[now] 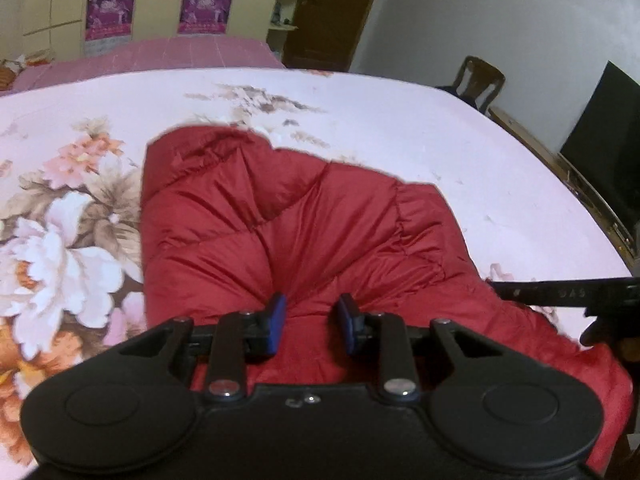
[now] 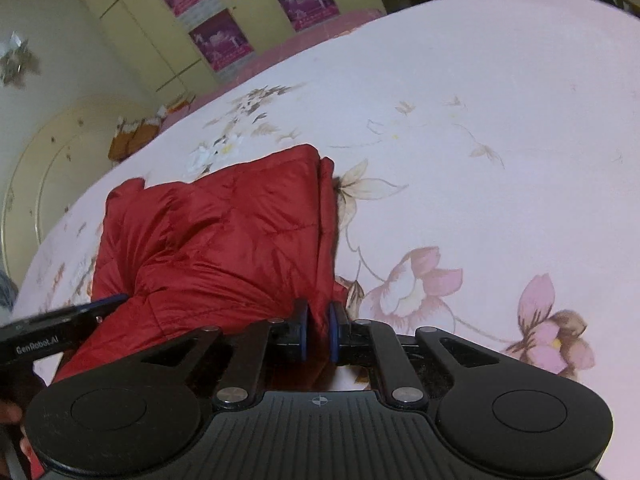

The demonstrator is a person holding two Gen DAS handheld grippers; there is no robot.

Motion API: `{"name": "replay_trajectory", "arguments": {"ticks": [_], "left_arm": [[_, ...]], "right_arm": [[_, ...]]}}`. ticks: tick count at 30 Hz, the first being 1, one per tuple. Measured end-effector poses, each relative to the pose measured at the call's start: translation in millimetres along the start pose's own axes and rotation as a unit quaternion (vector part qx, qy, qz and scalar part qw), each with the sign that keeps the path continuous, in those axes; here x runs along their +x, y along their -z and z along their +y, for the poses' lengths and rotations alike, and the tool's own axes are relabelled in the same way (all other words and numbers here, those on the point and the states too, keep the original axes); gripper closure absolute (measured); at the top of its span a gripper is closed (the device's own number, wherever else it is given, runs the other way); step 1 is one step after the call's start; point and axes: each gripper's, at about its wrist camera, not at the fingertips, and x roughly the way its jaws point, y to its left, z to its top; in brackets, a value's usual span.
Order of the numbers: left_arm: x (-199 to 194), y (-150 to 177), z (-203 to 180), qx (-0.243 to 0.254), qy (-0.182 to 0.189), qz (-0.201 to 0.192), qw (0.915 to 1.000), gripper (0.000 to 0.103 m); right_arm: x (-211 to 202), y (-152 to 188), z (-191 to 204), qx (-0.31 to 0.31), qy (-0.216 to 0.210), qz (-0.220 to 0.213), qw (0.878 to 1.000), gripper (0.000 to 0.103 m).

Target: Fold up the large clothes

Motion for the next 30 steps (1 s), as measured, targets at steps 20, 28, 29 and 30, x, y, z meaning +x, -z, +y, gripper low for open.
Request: {"name": "replay_trajectory", "arguments": {"ticks": [20, 28, 29, 30], "left_arm": [[-98, 90, -28, 0.038, 0.006, -0.025, 0.999, 0.068], [-86, 101, -32, 0.069, -0.03, -0.012, 0.9971, 0.068], [-90, 99, -31, 0.067, -0.026, -0.013, 0.9973, 0.068], [-97, 97, -31, 0.062, -0.026, -0.017, 0.9976, 0.069]], "right_arm": [[-87, 84, 69, -0.152, -0.039, 0.016, 0.987, 0.072], [-48, 99, 53, -0.127, -0.036, 0.048, 0.99, 0.072], [-52, 96, 54, -0.132, -0.036, 0.05, 0.989, 0.072], [-59, 92, 53, -0.134, -0.035, 0.043, 0.989, 0.072]]}}
